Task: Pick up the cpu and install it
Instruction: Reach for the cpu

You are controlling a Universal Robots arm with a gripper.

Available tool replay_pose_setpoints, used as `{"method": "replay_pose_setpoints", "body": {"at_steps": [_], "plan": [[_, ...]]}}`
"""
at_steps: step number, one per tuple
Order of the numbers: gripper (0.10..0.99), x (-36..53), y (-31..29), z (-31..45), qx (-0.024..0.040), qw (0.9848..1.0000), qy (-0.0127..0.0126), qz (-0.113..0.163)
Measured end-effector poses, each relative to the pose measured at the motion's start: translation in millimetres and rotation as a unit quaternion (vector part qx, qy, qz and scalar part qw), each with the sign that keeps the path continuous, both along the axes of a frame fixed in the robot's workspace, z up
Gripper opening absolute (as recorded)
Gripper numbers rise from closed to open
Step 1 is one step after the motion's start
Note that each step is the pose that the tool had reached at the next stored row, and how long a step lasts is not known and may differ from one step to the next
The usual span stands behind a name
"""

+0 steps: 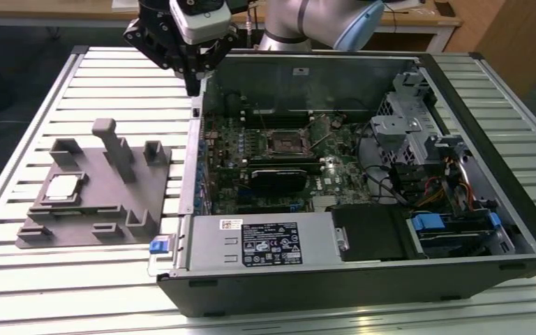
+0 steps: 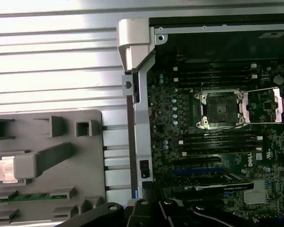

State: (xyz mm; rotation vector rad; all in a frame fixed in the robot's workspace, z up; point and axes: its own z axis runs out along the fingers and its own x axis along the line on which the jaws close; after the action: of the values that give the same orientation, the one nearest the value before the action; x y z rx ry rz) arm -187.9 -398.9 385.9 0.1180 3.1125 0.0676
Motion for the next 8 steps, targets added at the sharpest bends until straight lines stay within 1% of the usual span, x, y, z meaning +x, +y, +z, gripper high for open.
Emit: {"method": "replay_pose_setpoints", "body": {"at_steps": [8], "plan": [[0.106,-5.1,0.0,-0.6,0.0,1.0,0.0,0.0]]}}
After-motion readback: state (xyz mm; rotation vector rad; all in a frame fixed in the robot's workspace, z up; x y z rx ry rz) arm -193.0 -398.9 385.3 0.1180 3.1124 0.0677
